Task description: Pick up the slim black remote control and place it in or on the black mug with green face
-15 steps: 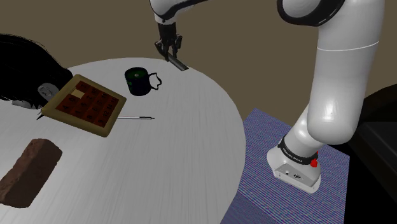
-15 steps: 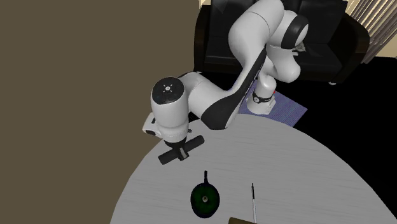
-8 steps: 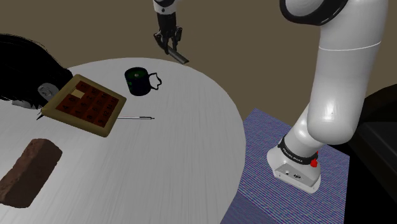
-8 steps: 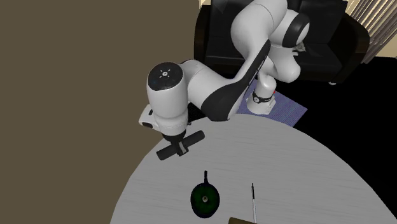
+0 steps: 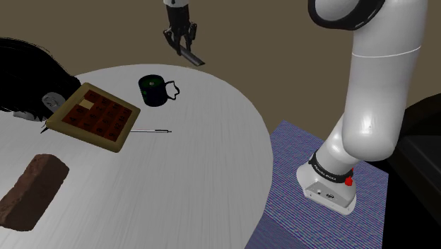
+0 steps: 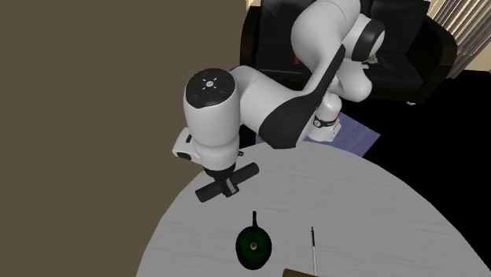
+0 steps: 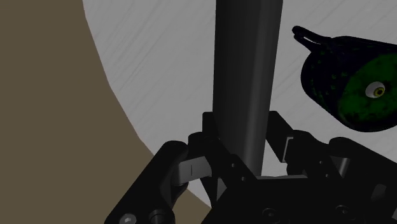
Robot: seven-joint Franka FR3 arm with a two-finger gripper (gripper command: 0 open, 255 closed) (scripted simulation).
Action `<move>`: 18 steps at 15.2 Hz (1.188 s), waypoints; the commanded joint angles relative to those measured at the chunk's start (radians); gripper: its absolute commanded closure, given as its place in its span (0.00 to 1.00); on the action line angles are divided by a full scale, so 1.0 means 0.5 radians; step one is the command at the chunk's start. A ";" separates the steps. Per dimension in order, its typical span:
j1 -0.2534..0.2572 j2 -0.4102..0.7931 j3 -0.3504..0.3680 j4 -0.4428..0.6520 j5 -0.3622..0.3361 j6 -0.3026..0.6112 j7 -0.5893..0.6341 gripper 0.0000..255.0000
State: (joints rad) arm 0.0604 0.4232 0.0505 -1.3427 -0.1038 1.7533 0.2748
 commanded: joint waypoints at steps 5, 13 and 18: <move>0.181 0.191 0.058 0.276 -0.032 -0.105 0.223 1.00; 0.355 0.445 0.091 0.614 -0.063 -0.206 0.405 1.00; 0.346 0.426 0.092 0.449 -0.064 -0.060 0.418 1.00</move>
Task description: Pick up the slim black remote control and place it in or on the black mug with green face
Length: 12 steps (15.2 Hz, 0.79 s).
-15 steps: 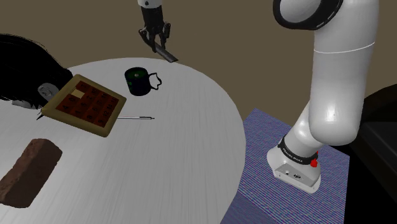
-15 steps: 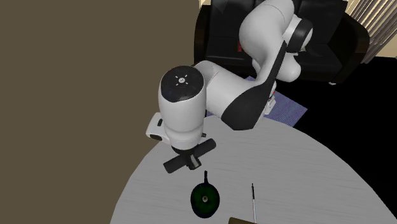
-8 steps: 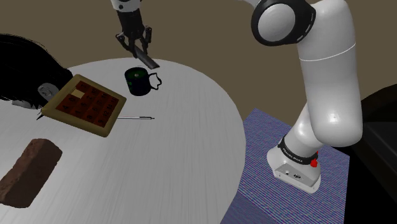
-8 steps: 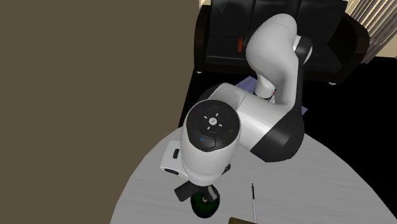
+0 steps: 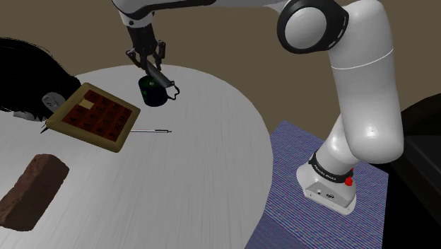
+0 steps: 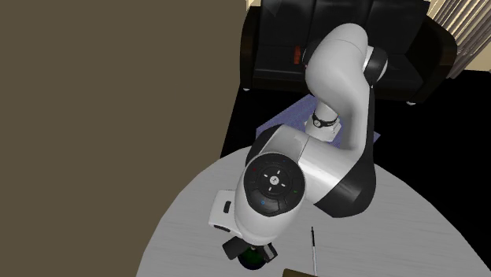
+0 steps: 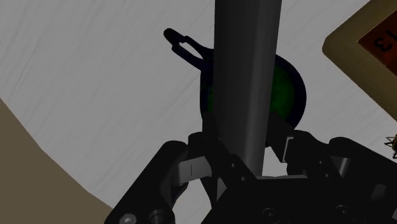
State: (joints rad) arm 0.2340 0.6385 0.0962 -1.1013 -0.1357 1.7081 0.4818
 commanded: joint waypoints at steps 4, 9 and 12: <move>-0.006 -0.004 0.000 -0.151 -0.003 0.148 0.014 1.00; -0.006 -0.004 0.000 -0.151 -0.003 0.148 0.014 1.00; -0.006 -0.004 0.000 -0.151 -0.003 0.148 0.014 1.00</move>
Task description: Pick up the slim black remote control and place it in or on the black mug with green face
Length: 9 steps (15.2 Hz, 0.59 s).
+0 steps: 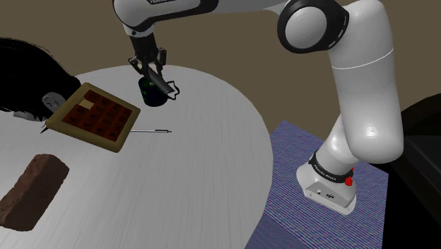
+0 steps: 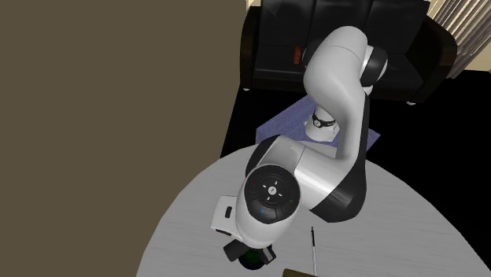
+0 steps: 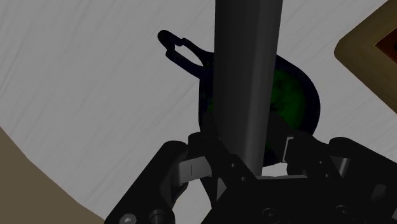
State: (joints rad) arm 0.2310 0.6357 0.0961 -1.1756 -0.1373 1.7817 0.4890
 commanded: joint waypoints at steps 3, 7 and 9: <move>0.000 0.001 0.000 -0.004 0.000 0.001 0.000 0.00; 0.005 0.003 0.001 0.067 0.001 -0.067 -0.003 0.00; 0.018 0.021 0.002 0.231 0.003 -0.213 -0.010 0.00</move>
